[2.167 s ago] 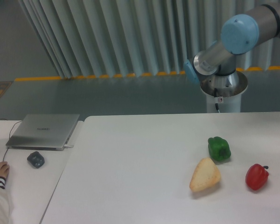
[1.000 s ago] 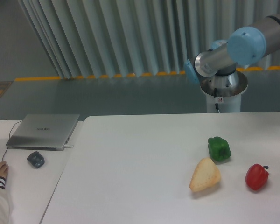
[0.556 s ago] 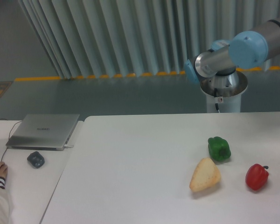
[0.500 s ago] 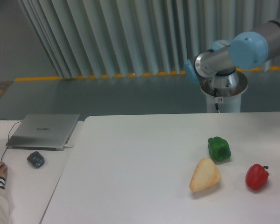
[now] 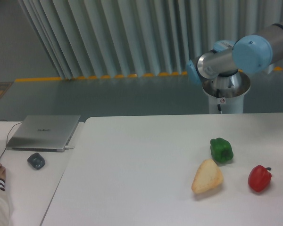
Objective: Place the yellow pepper on the table
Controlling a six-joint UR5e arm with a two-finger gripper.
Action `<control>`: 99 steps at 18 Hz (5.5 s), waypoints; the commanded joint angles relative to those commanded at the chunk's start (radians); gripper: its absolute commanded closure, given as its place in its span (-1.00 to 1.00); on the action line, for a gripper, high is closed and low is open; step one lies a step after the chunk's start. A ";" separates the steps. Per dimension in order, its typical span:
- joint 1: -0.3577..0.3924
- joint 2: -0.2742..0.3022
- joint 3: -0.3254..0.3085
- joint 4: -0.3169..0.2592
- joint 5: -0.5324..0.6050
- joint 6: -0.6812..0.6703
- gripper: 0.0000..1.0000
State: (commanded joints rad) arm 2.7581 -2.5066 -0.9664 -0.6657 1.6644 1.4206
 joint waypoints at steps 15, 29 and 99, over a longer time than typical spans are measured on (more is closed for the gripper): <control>-0.002 0.081 -0.098 -0.006 -0.006 -0.060 0.06; 0.026 0.319 -0.253 -0.214 -0.178 -0.114 0.12; -0.426 0.512 -0.431 -0.461 0.118 -0.024 -1.00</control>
State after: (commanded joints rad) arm 2.3316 -1.9943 -1.3975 -1.1270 1.7825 1.3971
